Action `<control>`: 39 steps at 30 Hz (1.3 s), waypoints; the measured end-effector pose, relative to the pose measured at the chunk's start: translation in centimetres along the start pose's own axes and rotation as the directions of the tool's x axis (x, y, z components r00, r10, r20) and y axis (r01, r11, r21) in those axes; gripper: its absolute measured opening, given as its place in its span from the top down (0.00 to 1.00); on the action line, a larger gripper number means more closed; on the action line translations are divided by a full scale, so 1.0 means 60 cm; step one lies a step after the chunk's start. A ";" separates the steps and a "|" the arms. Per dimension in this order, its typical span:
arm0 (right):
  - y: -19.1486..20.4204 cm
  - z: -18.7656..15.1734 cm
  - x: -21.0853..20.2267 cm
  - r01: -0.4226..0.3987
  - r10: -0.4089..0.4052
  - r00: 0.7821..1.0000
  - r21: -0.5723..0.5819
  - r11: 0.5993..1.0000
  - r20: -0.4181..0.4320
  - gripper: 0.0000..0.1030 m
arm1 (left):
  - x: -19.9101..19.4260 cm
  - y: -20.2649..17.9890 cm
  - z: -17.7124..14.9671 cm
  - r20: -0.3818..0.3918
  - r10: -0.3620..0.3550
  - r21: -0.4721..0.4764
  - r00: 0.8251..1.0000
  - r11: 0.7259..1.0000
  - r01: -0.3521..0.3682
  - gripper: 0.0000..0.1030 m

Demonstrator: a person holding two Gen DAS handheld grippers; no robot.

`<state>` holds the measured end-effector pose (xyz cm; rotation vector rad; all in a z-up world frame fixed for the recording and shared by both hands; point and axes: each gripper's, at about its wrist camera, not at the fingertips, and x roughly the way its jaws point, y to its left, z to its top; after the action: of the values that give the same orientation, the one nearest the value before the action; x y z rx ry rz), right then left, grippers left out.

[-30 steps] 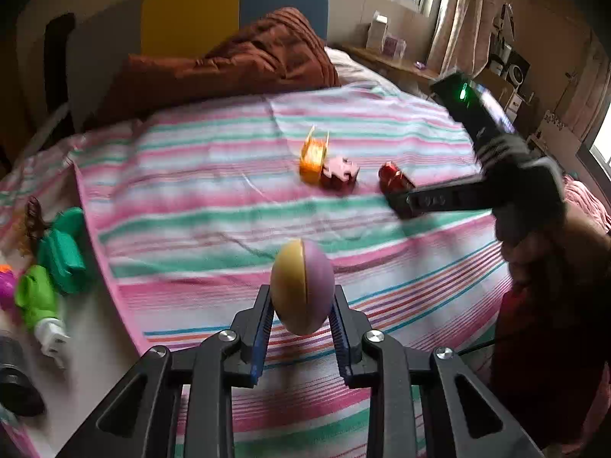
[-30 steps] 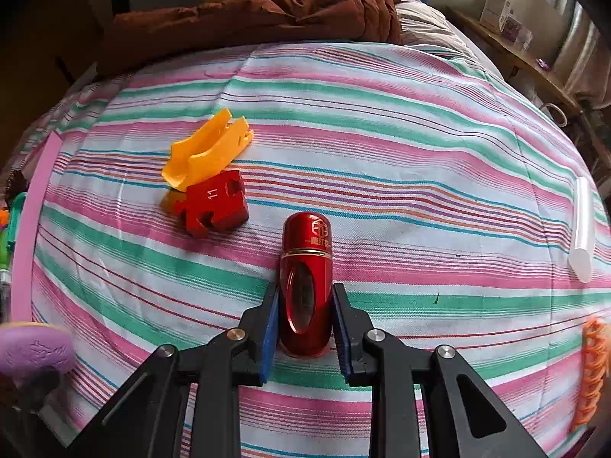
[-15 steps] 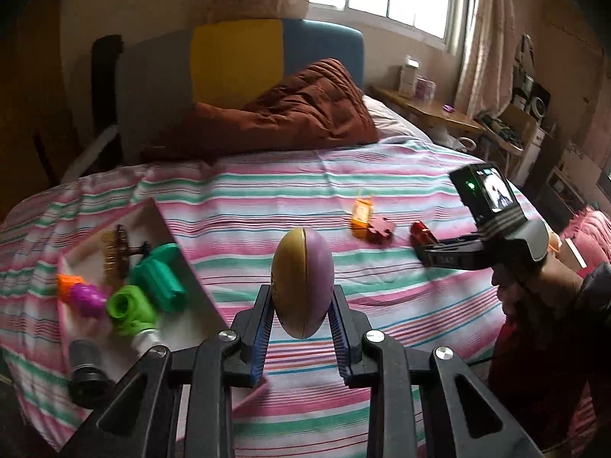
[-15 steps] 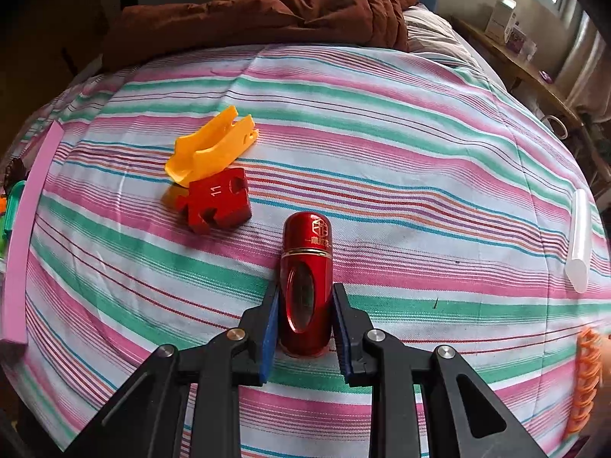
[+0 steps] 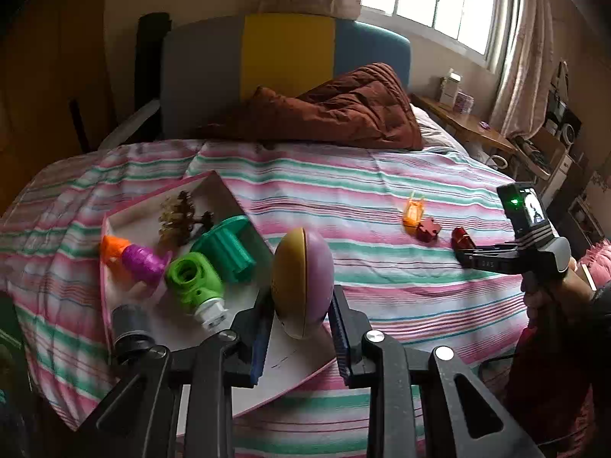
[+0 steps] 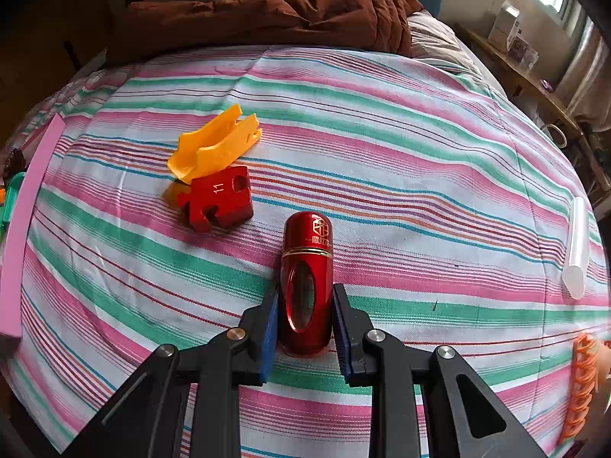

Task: Organize rigid objects
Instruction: 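Carry the lavender egg into the tray and open the left gripper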

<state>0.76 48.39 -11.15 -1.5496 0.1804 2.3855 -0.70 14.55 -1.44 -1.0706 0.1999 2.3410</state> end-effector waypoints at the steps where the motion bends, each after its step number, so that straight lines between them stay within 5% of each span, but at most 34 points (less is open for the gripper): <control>1: -0.002 0.003 0.003 0.002 -0.002 1.000 -0.002 1.000 0.001 0.74 | -0.001 0.005 -0.002 -0.001 0.005 -0.006 1.000 1.000 -0.005 0.73; 19: 0.013 0.000 -0.001 0.026 -0.026 1.000 -0.030 0.999 0.007 0.74 | -0.008 0.140 -0.068 -0.078 0.097 -0.161 0.992 0.981 -0.109 0.73; 39: 0.014 0.002 -0.001 0.037 -0.036 0.999 -0.040 0.999 0.009 0.74 | 0.028 0.172 -0.112 -0.189 0.023 -0.234 0.982 0.970 -0.067 0.73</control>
<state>0.40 47.64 -11.10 -1.5472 0.1027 2.3807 -2.78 4.27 -8.14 -1.4166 0.0091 2.3485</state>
